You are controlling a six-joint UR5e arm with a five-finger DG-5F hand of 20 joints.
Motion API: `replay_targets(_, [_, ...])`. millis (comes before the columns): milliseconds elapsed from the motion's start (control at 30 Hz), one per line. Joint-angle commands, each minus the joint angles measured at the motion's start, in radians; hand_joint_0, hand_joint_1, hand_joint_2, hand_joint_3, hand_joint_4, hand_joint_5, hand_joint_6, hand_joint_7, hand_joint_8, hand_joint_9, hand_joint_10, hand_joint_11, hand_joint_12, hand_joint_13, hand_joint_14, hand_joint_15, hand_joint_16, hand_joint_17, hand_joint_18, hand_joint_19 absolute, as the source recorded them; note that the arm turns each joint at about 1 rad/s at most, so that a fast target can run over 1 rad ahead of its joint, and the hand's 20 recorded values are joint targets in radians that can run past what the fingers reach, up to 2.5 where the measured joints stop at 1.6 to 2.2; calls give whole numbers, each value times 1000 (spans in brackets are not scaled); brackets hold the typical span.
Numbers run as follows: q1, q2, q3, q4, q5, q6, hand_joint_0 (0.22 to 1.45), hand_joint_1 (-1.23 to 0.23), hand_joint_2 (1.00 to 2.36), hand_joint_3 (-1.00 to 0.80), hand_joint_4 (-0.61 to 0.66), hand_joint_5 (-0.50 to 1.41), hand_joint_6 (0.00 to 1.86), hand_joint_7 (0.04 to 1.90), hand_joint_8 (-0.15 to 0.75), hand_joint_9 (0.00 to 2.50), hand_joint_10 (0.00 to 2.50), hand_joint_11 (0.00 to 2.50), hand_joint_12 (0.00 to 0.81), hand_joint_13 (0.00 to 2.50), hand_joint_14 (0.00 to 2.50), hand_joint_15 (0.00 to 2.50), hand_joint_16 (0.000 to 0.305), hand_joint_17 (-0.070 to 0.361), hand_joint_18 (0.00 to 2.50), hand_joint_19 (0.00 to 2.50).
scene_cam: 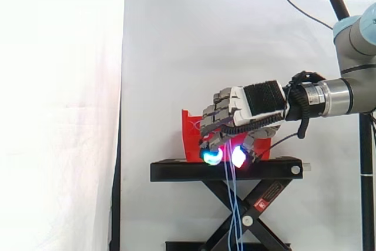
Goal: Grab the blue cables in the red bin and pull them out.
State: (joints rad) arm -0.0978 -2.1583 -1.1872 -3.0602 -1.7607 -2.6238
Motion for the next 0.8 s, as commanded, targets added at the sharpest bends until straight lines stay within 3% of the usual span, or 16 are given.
replay_targets(0, [-2,0,0,0,0,0,747,-1097,1000,-1000,87,880,11,696,189,690,30,946,318,658,26,810,45,101,578,1047])
replay_targets(767, [-2,0,0,-3,-13,0,770,-1129,1000,-1000,31,801,5,763,192,680,27,974,318,659,27,814,45,100,582,1041])
